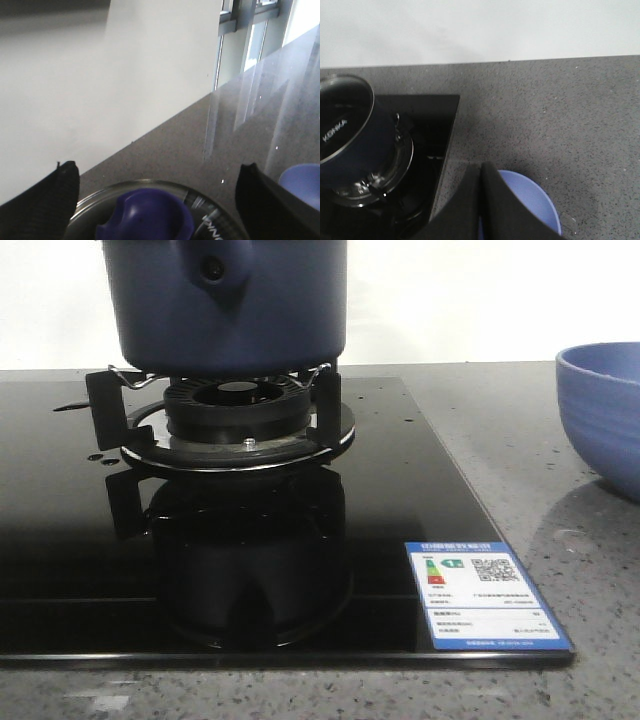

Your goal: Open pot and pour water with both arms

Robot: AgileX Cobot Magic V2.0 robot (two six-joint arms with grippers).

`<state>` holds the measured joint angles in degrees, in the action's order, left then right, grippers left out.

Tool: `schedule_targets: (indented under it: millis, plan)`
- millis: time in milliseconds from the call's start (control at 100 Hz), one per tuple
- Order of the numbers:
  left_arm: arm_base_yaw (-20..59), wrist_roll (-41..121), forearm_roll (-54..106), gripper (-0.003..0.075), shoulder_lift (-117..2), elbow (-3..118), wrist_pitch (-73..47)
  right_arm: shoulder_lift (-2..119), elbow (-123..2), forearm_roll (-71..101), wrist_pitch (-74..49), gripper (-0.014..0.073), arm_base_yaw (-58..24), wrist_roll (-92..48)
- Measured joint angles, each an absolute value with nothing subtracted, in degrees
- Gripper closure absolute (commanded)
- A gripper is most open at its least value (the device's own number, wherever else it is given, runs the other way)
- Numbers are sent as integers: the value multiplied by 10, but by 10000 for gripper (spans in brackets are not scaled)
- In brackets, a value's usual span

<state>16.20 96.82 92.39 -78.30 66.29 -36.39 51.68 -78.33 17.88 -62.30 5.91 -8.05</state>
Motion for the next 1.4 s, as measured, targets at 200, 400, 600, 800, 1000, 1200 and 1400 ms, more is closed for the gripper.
schedule_targets:
  millis: [200,400,600,800,1000,1200,1400]
  plan:
    - [155,895,924,472,-664,612,-327,434,-644,179,-544,658,33,-134]
    - [154,888,889,734,-506,492,-298,269,-458,178,-449,658,2,-157]
    - [154,888,877,741,-347,360,-246,105,-328,191,-419,658,-11,-158]
    - [154,888,877,741,-239,256,-230,12,-301,195,-410,658,-11,-159]
    - [154,888,877,741,-185,211,-226,-7,-301,198,-407,658,-11,-159]
    - [154,888,877,741,-181,208,-226,-7,-301,198,-407,658,-11,-161]
    - [154,888,877,741,-180,208,-226,-7,-301,198,-406,658,-11,-161]
